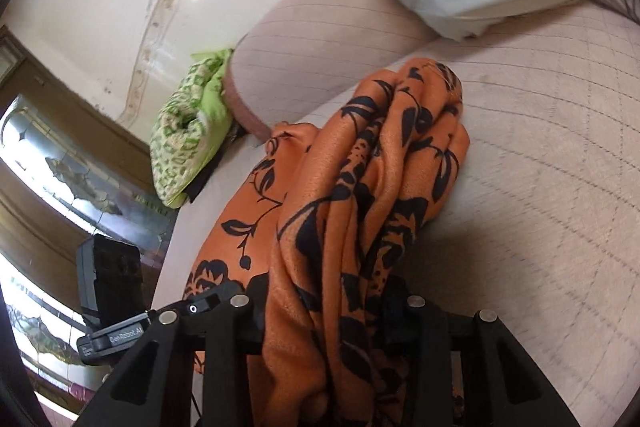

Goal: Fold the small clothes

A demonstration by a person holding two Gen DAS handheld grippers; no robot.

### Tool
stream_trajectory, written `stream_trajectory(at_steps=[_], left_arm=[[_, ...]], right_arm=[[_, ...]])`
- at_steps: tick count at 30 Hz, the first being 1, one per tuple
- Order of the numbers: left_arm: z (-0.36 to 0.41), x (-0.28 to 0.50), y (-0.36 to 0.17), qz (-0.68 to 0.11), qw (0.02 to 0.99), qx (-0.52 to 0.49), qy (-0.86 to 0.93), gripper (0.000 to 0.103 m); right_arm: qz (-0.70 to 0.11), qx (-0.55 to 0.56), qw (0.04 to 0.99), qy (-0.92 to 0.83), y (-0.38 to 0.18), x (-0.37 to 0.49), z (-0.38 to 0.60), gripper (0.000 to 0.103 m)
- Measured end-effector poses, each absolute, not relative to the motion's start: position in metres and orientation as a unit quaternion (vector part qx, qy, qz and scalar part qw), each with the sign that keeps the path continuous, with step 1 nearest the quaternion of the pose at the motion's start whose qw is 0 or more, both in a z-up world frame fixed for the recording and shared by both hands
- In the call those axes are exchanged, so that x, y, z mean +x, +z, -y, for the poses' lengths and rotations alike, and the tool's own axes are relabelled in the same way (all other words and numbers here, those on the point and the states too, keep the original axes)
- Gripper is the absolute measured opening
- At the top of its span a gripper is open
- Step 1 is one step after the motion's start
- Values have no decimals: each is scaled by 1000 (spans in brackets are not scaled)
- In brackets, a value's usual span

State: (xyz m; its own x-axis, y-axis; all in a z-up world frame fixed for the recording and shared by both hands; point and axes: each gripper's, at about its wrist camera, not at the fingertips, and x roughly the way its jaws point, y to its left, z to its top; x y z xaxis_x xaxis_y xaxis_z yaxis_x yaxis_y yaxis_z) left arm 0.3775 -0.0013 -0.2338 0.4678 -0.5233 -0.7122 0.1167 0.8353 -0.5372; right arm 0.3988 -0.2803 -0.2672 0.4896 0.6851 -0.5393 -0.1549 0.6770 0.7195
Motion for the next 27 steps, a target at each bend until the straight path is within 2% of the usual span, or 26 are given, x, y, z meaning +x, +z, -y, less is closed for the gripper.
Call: stream_trajectory(at_steps=[16, 27], left_arm=[[-56, 284, -175, -428, 878, -178, -120, 43], [-47, 248, -210, -478, 859, -157, -89, 43]], right_arm=[[-396, 310, 794, 341, -222, 293, 192, 39], [-428, 290, 794, 319, -255, 225, 164, 39]])
